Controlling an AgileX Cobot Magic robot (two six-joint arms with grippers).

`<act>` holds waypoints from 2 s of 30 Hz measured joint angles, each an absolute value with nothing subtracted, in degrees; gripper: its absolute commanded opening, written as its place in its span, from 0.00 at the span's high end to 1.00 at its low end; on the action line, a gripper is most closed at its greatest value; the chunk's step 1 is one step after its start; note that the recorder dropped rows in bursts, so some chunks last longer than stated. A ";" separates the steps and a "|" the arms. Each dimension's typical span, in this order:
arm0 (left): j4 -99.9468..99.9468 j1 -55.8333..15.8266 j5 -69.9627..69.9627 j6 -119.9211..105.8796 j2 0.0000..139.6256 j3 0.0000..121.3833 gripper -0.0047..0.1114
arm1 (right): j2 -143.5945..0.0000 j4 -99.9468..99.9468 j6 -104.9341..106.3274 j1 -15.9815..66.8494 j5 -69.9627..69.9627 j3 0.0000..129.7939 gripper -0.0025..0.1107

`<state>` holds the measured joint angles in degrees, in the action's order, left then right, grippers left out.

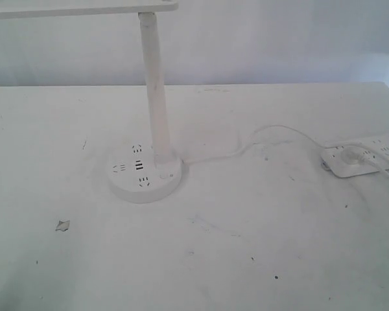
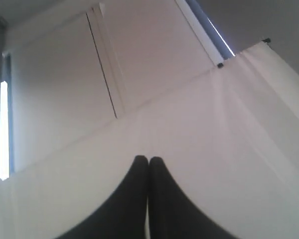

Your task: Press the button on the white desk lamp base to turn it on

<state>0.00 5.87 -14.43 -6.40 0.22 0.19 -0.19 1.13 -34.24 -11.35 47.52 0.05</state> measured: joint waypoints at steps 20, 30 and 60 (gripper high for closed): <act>0.00 5.87 -14.43 -6.40 0.22 0.19 0.96 | -8.26 36.68 -51.20 -11.35 47.41 12.16 0.98; 0.00 5.87 -14.43 -6.40 0.22 0.19 0.96 | -28.82 69.14 -64.14 -11.35 57.17 29.23 0.98; 0.00 5.87 -14.43 -6.40 0.22 0.19 0.96 | -67.68 73.50 -68.02 27.76 33.07 38.37 0.98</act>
<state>0.00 5.87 -14.43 -6.40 0.22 0.19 -67.68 73.50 -68.02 27.76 33.07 38.37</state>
